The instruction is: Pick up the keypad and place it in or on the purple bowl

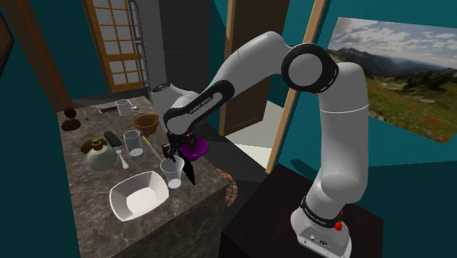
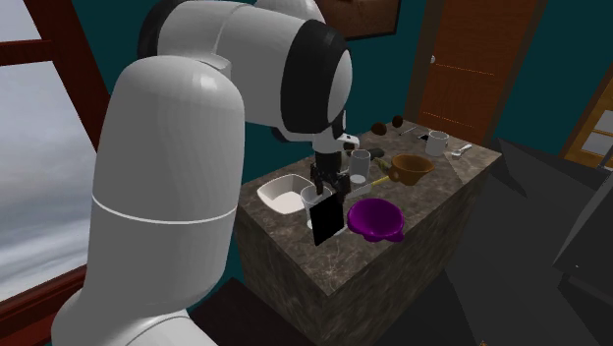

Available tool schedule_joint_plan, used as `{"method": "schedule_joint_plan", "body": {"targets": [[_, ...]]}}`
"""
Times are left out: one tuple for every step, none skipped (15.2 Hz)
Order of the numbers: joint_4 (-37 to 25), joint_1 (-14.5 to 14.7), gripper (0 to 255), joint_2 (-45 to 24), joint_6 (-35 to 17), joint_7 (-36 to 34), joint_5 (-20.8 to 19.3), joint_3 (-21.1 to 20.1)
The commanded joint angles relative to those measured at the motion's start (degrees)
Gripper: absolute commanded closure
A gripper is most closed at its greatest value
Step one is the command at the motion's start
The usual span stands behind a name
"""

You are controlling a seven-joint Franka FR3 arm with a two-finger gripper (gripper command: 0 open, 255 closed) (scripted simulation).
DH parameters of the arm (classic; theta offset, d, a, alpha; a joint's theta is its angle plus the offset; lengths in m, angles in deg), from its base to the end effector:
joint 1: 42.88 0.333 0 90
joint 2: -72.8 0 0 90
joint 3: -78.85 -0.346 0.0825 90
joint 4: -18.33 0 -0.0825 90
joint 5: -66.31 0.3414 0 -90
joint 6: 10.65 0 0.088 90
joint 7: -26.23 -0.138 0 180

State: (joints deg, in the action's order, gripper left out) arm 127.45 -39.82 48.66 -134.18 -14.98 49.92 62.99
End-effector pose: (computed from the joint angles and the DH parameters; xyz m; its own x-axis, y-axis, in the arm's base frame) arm 0.5648 0.1634 0.2987 0.9721 -0.2294 -0.0494 -0.2176 -0.9601 0.1758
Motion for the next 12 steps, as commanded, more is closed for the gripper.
{"method": "schedule_joint_plan", "body": {"targets": [[0.2,0.1,0,-1.2,-1.3,-0.3,-0.6,0.3],[0.5,0.1,0,-1.6,-1.9,-0.5,-0.8,0.4],[0.7,0.1,0,-2.0,-2.6,-0.6,-1.0,0.6],[0.9,0.1,0,-2.4,-3.2,-0.8,-1.2,0.7],[1.1,0.1,0,-2.6,-3.5,-0.8,-1.3,0.8],[1.1,0.1,0,-2.6,-3.5,-0.8,-1.3,0.8],[1.1,0.1,0,-2.6,-3.5,-0.8,-1.3,0.8],[1.1,0.1,0,-2.6,-3.5,-0.8,-1.3,0.8],[1.1,0.1,0,-2.6,-3.5,-0.8,-1.3,0.8],[1.1,0.1,0,-2.6,-3.5,-0.8,-1.3,0.8],[1.1,0.1,0,-2.6,-3.5,-0.8,-1.3,0.8],[1.1,0.1,0,-2.6,-3.5,-0.8,-1.3,0.8]]}}
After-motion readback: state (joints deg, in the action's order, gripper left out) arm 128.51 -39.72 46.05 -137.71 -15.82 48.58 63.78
